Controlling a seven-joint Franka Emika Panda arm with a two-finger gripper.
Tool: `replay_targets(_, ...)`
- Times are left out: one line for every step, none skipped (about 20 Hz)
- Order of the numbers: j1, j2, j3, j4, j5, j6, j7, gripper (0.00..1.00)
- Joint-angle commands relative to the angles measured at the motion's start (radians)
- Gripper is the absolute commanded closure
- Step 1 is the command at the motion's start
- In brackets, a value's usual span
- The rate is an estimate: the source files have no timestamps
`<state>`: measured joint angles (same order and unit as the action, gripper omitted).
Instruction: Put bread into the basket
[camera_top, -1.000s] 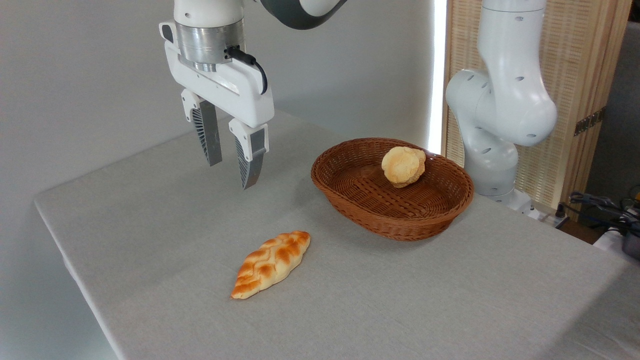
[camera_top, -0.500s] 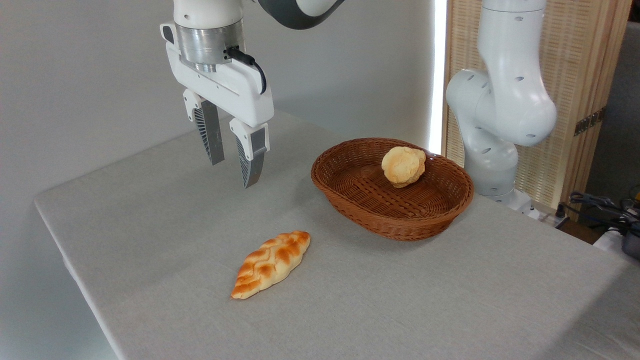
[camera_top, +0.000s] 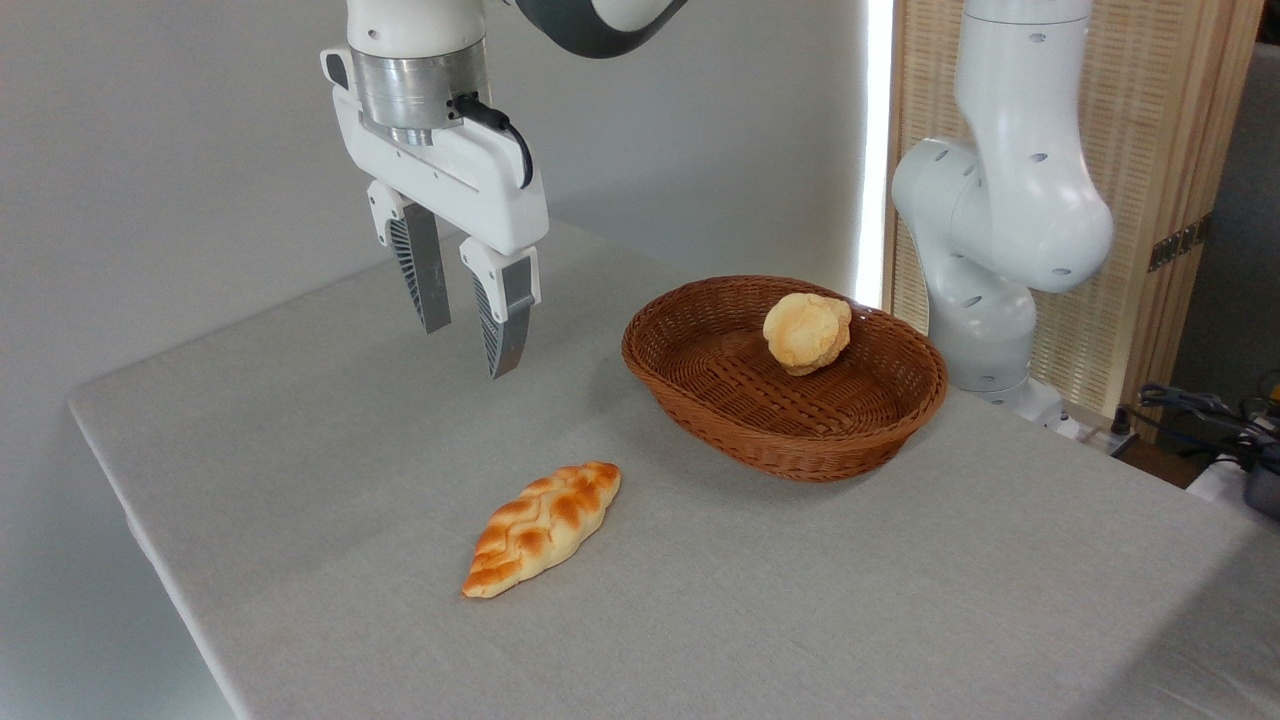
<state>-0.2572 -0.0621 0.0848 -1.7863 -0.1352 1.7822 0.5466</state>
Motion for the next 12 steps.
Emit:
replay_targets(-0.007,0.015,0.003,0.022,0.026,-0.018,0.013,0.00)
replay_targets(-0.007,0.015,-0.006,0.022,0.026,-0.020,0.013,0.00)
replay_targets(-0.007,0.016,-0.017,0.022,0.028,-0.020,0.013,0.00)
replay_targets(-0.007,0.016,-0.017,0.022,0.028,-0.020,0.013,0.00)
replay_targets(-0.007,0.016,-0.017,0.022,0.028,-0.020,0.015,0.00)
replay_targets(-0.005,0.016,-0.017,0.022,0.028,-0.020,0.016,0.00)
replay_targets(-0.005,0.018,-0.016,0.022,0.028,-0.020,0.016,0.00)
replay_targets(-0.005,0.021,-0.016,0.022,0.028,-0.018,0.016,0.00)
replay_targets(-0.005,0.021,-0.016,0.022,0.028,-0.018,0.018,0.00)
replay_targets(-0.005,0.021,-0.016,0.022,0.028,-0.018,0.016,0.00)
replay_targets(-0.005,0.022,-0.016,0.022,0.029,-0.018,0.016,0.00)
replay_targets(-0.005,0.022,-0.016,0.022,0.029,-0.020,0.018,0.00)
